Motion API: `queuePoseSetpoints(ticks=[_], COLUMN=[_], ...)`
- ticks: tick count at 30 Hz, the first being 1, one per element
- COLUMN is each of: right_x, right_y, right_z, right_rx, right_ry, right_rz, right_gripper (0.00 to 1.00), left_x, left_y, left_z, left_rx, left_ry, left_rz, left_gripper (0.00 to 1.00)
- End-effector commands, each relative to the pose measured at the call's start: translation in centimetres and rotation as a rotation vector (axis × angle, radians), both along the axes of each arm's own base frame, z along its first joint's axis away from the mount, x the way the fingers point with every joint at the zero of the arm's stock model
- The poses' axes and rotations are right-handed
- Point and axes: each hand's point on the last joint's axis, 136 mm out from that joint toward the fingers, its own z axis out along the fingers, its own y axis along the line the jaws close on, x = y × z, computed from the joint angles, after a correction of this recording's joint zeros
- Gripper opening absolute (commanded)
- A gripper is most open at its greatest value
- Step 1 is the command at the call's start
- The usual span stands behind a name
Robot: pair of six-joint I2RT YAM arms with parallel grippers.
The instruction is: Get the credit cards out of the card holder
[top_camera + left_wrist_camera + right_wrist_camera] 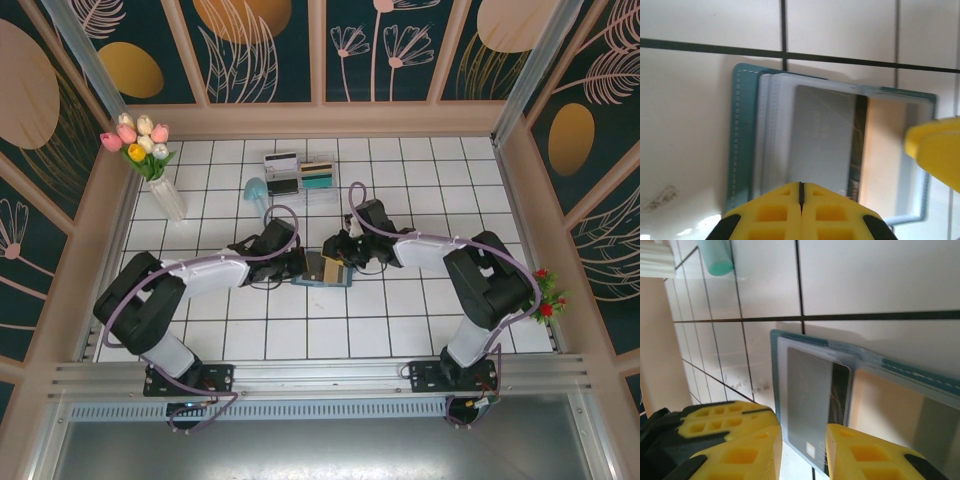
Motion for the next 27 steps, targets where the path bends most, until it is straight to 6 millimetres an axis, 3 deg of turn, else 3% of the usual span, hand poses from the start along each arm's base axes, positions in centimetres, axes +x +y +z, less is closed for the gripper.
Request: queuePoseSetpoints(ticks=[1, 10, 20, 27], right_x=[-0.5, -0.9, -1.4, -1.5], right_y=[-0.9, -0.2, 1.2, 1.0], right_z=[-1.9, -3.4, -3.5, -3.5], right_rx=[-0.057, -0.064, 0.027, 0.057], right_ry=[0.056, 0.089, 0.094, 0.088], right_rz=[-0.021, 0.024, 0.082, 0.083], right_gripper=[0.30, 0.28, 0.25, 0.15], left_x=[0.6, -0.6, -1.5, -1.9], left_y=[0.4, 1.4, 1.7, 2.4], left_z=[-0.1, -2.4, -3.6, -4.1], left_rx=[0.064, 0.116, 0.128, 0.156], left_ry=[-0.012, 0.047, 0.083, 0.095], left_rz=[0.006, 0.001, -0.024, -0.012], left_gripper=[0.00, 0.00, 0.00, 0.00])
